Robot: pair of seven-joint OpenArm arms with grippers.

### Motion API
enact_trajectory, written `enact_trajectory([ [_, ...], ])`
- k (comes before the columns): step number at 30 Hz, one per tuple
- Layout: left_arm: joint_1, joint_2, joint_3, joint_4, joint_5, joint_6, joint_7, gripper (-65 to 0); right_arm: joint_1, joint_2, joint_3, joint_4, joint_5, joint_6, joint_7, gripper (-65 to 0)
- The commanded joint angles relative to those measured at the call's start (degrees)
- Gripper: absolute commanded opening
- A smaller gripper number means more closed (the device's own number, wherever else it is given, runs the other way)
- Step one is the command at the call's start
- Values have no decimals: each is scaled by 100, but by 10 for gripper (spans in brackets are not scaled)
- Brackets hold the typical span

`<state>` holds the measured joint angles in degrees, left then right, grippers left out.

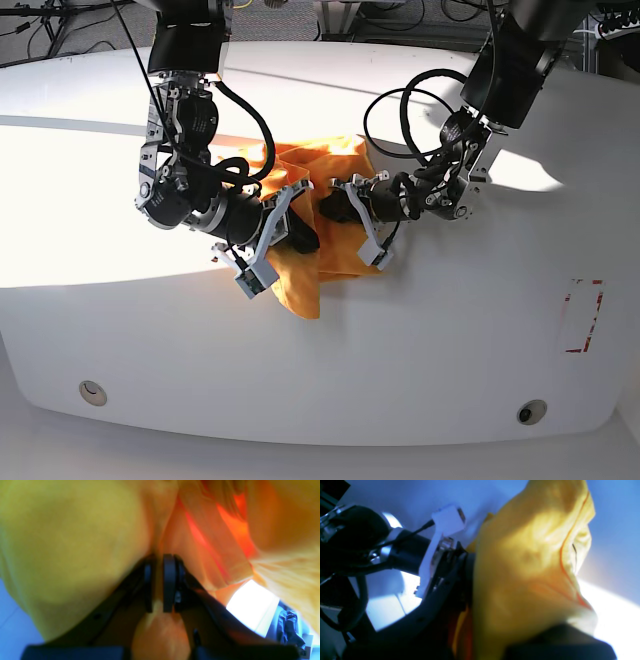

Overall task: Fold the T-shirt properly
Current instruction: 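Gather the shirt into a bundle with both grippers pinching fabric together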

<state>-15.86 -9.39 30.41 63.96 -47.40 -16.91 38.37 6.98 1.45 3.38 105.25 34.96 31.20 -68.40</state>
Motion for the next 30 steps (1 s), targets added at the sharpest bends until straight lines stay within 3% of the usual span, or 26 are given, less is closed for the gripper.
enact_trajectory([
  [1, 16, 11, 22, 122, 252, 121, 352, -601, 141, 105, -43, -261, 86, 5, 471, -625],
  [9, 16, 11, 14, 263, 243, 121, 352, -601, 212, 668, -325, -877, 86, 5, 1016, -617],
  [15, 16, 2, 5, 263, 243, 121, 352, -601, 220, 808, -518, -1044, 86, 5, 1245, -617],
  [20, 16, 2, 5, 263, 243, 121, 343, -601, 343, 1107, -922, -1035, -72, 5, 1332, -617],
  [28, 16, 2, 5, 263, 243, 121, 343, -601, 370, 940, -1054, -1018, -687, 5, 1341, -609],
  [30, 16, 2, 5, 263, 243, 121, 343, -600, 370, 835, -1054, -1018, -969, 5, 1341, -549],
])
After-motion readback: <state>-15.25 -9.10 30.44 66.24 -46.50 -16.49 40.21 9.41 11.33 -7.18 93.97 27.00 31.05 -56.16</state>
